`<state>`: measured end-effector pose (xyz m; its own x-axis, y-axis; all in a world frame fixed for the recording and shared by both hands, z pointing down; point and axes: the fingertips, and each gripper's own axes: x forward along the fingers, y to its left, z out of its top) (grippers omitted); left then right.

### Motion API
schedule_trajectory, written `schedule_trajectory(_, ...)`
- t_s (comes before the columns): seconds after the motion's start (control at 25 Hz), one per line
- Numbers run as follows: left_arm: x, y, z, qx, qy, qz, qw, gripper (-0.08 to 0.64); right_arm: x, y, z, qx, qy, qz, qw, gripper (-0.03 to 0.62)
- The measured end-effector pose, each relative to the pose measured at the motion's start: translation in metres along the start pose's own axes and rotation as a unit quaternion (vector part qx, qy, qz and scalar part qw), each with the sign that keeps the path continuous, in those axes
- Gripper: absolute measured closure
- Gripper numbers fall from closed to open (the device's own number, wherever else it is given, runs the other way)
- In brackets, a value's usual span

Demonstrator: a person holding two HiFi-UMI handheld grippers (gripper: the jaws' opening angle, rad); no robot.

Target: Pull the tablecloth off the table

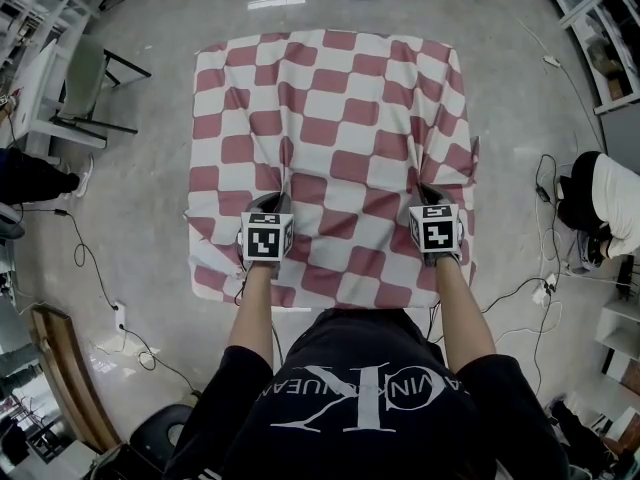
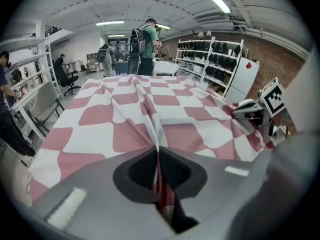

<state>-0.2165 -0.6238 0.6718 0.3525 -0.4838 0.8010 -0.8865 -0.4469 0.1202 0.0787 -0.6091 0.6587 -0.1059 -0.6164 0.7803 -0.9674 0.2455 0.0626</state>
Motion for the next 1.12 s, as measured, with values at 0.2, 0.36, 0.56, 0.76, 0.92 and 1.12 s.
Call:
schedule_trajectory(0.2,-0.009,-0.013,-0.014,-0.01,-0.005,-0.01,0.9999,0.538,-0.015,0.001,-0.016,0.008,-0.01,0.003,1.0,0.577)
schedule_trajectory(0.36,-0.02,-0.012,-0.028,-0.012,0.002,-0.009,0.9999,0.538,-0.023,0.014,-0.025,0.015,-0.01,0.014,1.0,0.577)
schedule_trajectory(0.56,-0.028,-0.021,-0.044,-0.006,0.016,-0.01,0.9998,0.538,-0.035,0.019,-0.042,0.017,-0.008,0.019,1.0,0.577)
schedule_trajectory(0.76,-0.039,-0.032,-0.063,0.003,0.021,-0.008,0.9997,0.54,-0.051,0.026,-0.062,0.028,-0.015,0.021,0.999,0.577)
schedule_trajectory(0.92,-0.052,-0.036,-0.073,-0.001,0.019,-0.012,0.9997,0.54,-0.063,0.032,-0.072,0.046,-0.02,0.026,0.998,0.577)
schedule_trajectory(1.12,-0.071,-0.036,-0.075,-0.019,0.003,-0.023,0.9996,0.541,-0.08,0.038,-0.073,0.077,-0.034,0.027,0.996,0.577)
